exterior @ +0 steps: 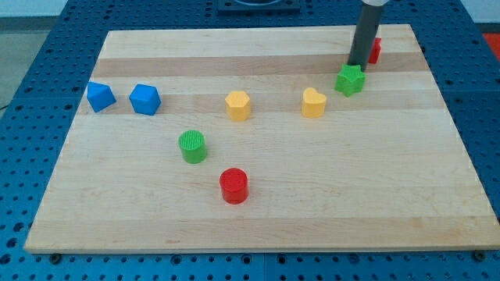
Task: Move the green star diagonal to the yellow heart
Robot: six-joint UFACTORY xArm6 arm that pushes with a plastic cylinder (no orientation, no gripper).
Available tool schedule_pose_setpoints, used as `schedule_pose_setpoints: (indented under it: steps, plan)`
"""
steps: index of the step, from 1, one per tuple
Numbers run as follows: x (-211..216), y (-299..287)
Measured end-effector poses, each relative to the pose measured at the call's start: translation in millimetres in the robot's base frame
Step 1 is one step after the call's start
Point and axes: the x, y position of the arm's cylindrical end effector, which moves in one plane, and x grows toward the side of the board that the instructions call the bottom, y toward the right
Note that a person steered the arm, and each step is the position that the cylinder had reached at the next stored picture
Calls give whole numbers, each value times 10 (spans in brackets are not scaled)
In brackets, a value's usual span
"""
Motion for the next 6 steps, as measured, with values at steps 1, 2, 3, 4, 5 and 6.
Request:
schedule_pose_setpoints:
  steps: [1, 2, 3, 4, 5, 6]
  plan:
    - [-11, -805]
    - [87, -724]
    - [136, -541]
    - [274, -385]
    - [337, -30]
    - [305, 158]
